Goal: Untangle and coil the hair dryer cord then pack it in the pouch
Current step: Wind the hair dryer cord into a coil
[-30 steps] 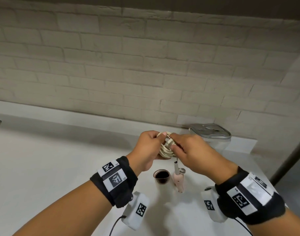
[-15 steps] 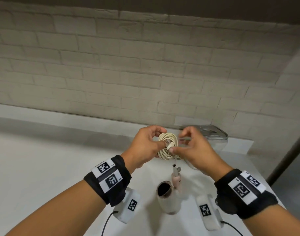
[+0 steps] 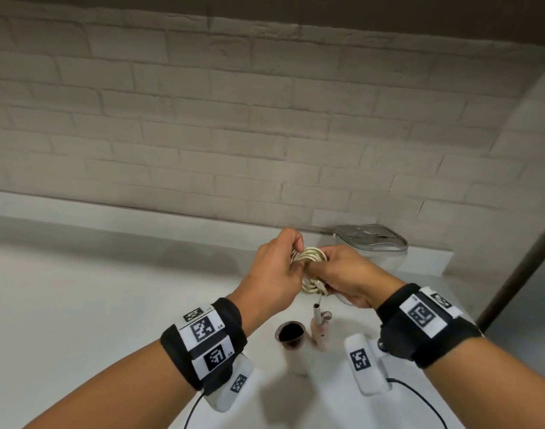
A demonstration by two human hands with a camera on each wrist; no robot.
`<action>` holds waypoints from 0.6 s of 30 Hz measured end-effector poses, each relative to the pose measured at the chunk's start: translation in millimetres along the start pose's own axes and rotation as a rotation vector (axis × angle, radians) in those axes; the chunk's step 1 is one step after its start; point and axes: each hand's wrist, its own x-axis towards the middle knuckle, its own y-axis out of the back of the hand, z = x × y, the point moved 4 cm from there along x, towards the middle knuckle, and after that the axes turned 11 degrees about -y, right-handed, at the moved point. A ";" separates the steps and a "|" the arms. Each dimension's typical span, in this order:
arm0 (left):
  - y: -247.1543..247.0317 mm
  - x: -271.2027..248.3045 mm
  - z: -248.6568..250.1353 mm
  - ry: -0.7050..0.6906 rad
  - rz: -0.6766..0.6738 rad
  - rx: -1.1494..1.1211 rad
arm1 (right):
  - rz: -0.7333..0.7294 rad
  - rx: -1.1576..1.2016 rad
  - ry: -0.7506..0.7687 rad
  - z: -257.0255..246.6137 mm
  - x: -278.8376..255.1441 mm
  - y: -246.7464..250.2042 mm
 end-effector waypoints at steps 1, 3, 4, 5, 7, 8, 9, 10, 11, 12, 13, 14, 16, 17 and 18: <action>0.1 0.2 -0.5 0.006 -0.007 -0.009 | 0.047 -0.042 0.026 -1.6 1.0 -2.3; 1.8 1.8 -3.3 0.035 -0.010 -0.070 | 0.009 -0.003 0.022 -2.1 0.5 -6.5; 2.9 2.4 -4.8 0.050 -0.013 -0.109 | -0.071 0.061 -0.009 -0.4 -0.5 -8.3; 4.0 2.0 -6.2 0.058 -0.021 -0.139 | -0.165 0.129 -0.045 2.3 -2.5 -9.2; 5.7 0.8 -7.1 0.046 -0.034 -0.191 | -0.337 0.292 -0.077 7.5 -5.4 -6.9; 6.4 0.4 -7.0 0.036 -0.031 -0.220 | -0.425 0.403 -0.080 10.5 -6.2 -4.4; 8.1 0.6 -8.7 0.032 -0.014 -0.248 | -0.515 0.520 -0.090 11.7 -7.1 -2.5; 10.9 0.6 -10.6 0.036 0.011 -0.267 | -0.578 0.618 -0.102 11.9 -7.8 -0.9; 13.8 0.8 -13.4 0.043 0.035 -0.284 | -0.607 0.684 -0.101 11.4 -7.4 1.4; 15.6 0.9 -16.2 0.051 0.049 -0.306 | -0.603 0.706 -0.087 11.2 -6.9 3.5; 16.3 0.7 -18.2 0.056 0.049 -0.325 | -0.582 0.692 -0.069 12.1 -5.3 4.7; 16.5 0.2 -18.7 0.058 0.042 -0.335 | -0.556 0.649 -0.050 14.2 -3.8 5.5; 15.6 -1.8 -19.9 0.070 0.028 -0.355 | -0.521 0.548 -0.035 20.5 -2.0 6.2; 15.5 -3.0 -21.0 0.082 0.025 -0.373 | -0.499 0.507 -0.048 23.0 -1.9 7.0; 15.6 -5.0 -23.0 0.101 0.021 -0.395 | -0.462 0.469 -0.064 24.4 -3.0 8.4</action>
